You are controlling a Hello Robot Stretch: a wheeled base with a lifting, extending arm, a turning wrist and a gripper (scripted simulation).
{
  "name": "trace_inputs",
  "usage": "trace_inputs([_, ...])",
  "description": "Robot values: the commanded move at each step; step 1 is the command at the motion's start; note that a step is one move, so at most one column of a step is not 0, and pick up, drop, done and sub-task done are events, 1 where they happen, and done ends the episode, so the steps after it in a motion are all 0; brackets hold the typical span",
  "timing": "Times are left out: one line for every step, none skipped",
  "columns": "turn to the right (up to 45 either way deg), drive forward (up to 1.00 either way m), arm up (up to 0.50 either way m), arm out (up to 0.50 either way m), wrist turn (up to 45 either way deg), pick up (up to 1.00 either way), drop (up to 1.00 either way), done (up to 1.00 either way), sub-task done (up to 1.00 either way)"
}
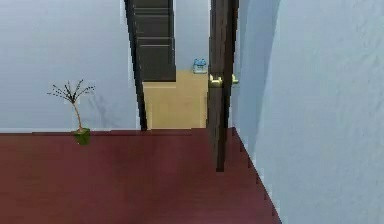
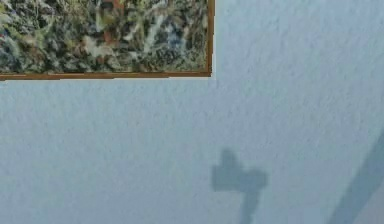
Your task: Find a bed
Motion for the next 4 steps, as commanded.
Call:
trace_inputs([-45.0,0.0,0.0,0.0,0.0,0.0,0.0,0.0,0.0])
trace_inputs([-15.0,0.0,0.0,0.0,0.0,0.0,0.0,0.0,0.0])
trace_inputs([0.0,0.3,0.0,0.0,0.0,0.0,0.0,0.0,0.0])
trace_inputs([-27.0,0.0,0.0,0.0,0.0,0.0,0.0,0.0,0.0])
